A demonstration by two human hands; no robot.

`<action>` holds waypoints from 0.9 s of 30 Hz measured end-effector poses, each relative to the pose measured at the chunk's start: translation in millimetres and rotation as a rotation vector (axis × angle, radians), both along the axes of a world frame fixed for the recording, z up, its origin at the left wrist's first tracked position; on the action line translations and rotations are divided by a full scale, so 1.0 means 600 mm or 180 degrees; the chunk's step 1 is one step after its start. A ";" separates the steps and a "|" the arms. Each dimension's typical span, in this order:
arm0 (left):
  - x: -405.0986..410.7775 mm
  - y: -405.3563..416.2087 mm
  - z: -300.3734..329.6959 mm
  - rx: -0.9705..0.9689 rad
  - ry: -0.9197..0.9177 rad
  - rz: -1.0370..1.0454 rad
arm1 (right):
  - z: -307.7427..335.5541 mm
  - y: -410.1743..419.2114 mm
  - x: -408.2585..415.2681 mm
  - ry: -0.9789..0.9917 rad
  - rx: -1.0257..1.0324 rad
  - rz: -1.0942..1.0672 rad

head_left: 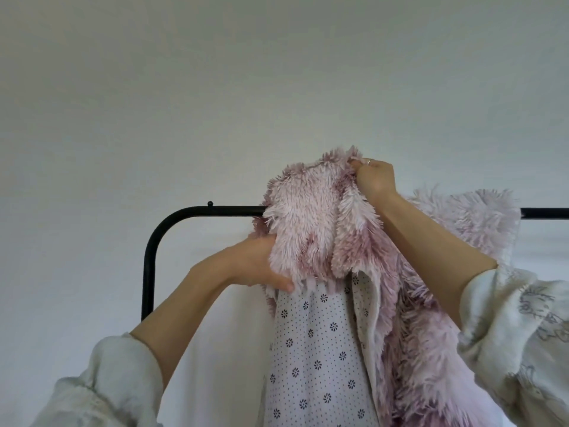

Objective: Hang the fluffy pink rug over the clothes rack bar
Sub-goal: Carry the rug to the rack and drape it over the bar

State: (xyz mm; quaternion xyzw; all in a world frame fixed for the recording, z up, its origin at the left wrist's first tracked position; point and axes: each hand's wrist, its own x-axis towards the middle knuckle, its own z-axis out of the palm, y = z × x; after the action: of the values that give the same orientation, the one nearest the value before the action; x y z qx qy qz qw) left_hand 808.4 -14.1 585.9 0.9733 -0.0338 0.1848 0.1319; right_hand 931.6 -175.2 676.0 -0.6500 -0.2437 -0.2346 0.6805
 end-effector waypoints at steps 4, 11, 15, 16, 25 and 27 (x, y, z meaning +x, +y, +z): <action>0.005 0.009 0.000 0.0033 -0.0598 0.0335 | -0.005 -0.007 0.003 0.0072 -0.0096 -0.0064; -0.013 0.033 0.117 -0.1762 -0.1792 0.0029 | -0.006 -0.001 0.000 0.0055 0.0085 0.0090; 0.020 0.026 0.165 -0.2307 -0.1724 0.0035 | -0.007 -0.010 0.011 0.0052 0.0015 0.0051; 0.031 0.026 0.175 -0.2460 -0.1686 0.0076 | -0.009 -0.011 0.015 0.0002 0.0016 0.0025; 0.080 0.005 0.268 -0.3973 -0.2563 -0.0708 | -0.021 -0.004 0.015 -0.1022 -0.1228 -0.0762; 0.098 0.027 0.260 -0.4008 -0.2651 -0.0357 | -0.033 -0.005 0.014 -0.1287 -0.1642 -0.0674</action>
State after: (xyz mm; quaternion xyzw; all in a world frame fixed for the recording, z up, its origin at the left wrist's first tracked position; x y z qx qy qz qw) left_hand 866.9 2.2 741.8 0.5606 -0.0183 0.5147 0.6485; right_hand 940.1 -178.3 656.4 -0.7627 -0.3562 -0.3586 0.4035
